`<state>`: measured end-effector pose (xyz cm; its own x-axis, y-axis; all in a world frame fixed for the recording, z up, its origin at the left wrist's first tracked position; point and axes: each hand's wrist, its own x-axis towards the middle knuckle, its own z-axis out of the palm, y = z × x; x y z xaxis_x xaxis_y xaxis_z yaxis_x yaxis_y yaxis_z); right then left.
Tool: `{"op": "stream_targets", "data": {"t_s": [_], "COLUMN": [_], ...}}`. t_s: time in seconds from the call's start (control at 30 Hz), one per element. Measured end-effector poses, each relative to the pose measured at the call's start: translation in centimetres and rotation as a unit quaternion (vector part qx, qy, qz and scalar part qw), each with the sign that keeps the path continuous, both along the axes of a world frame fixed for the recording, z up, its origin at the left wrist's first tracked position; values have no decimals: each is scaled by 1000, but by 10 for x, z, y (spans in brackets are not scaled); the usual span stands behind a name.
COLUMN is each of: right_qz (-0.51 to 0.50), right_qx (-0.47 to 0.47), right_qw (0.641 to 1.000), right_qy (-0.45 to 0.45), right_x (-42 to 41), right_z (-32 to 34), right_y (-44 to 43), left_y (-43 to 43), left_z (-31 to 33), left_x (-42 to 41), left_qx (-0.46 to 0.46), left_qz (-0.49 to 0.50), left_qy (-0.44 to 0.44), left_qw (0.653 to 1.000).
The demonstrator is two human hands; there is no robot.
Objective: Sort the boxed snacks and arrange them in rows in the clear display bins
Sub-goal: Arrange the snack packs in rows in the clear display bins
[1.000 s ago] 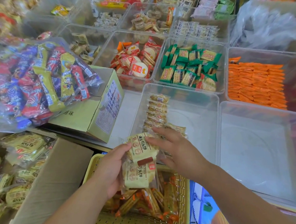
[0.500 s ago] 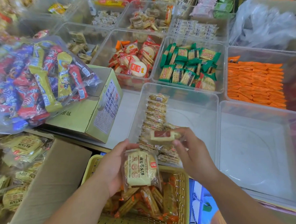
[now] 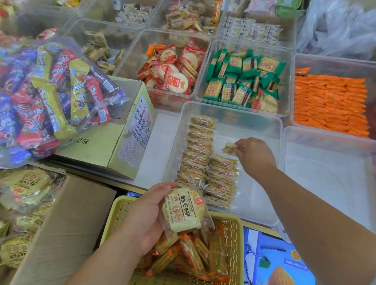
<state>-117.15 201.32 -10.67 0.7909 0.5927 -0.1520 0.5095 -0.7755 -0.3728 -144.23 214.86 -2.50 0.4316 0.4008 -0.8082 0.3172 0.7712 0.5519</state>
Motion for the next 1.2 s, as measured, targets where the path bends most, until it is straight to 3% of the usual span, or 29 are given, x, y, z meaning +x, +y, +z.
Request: {"op": "stream_targets", "data": {"t_s": [0.5, 0.67, 0.8, 0.9, 1.03, 1.2], "right_qz": [62, 81, 118, 201, 260, 272], "right_qx": [-87, -89, 16, 102, 197, 261], "right_qw": [987, 986, 988, 965, 934, 925], "right_qy": [121, 113, 95, 134, 145, 41], "right_x": [-20, -25, -55, -92, -129, -129], "right_z": [-21, -11, 20, 45, 65, 78], "right_y": [31, 19, 2, -14, -32, -40], "left_y": [2, 0, -4, -1, 6, 14], "left_z": [-5, 1, 5, 8, 15, 18], "left_x": [0, -1, -2, 3, 13, 23], "left_qx": [6, -11, -48, -37, -35, -34], "left_qz": [-6, 20, 73, 77, 23, -78], "left_qy": [1, -12, -33, -59, -68, -62], "left_qw": [1000, 1000, 996, 995, 997, 994]}}
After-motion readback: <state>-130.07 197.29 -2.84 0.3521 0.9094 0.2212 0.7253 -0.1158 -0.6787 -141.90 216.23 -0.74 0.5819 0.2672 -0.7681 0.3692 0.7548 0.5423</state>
